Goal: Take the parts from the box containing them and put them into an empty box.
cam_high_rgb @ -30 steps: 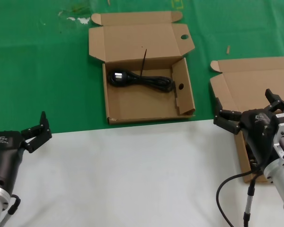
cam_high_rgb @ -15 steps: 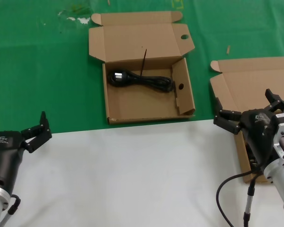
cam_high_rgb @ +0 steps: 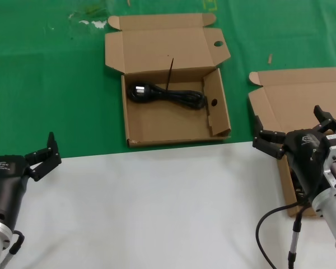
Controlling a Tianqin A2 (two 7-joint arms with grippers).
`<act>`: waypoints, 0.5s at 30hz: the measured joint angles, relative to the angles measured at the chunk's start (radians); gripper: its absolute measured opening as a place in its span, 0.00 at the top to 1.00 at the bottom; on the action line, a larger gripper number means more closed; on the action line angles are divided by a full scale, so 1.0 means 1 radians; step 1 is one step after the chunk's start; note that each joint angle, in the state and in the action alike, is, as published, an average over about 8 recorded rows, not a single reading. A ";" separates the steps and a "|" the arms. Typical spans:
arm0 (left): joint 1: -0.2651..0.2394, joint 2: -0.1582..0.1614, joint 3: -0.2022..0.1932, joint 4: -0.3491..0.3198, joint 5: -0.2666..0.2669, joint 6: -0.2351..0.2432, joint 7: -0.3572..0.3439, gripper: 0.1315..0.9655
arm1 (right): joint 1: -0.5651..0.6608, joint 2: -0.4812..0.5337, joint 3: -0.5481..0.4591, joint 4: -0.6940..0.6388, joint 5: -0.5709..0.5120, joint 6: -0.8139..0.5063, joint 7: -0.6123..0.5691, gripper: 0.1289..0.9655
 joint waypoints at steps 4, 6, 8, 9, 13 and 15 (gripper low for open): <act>0.000 0.000 0.000 0.000 0.000 0.000 0.000 0.00 | 0.000 0.000 0.000 0.000 0.000 0.000 0.000 0.00; 0.000 0.000 0.000 0.000 0.000 0.000 0.000 0.00 | 0.000 0.000 0.000 0.000 0.000 0.000 0.000 0.00; 0.000 0.000 0.000 0.000 0.000 0.000 0.000 0.00 | 0.000 0.000 0.000 0.000 0.000 0.000 0.000 0.00; 0.000 0.000 0.000 0.000 0.000 0.000 0.000 0.00 | 0.000 0.000 0.000 0.000 0.000 0.000 0.000 0.00; 0.000 0.000 0.000 0.000 0.000 0.000 0.000 0.00 | 0.000 0.000 0.000 0.000 0.000 0.000 0.000 0.00; 0.000 0.000 0.000 0.000 0.000 0.000 0.000 0.00 | 0.000 0.000 0.000 0.000 0.000 0.000 0.000 0.00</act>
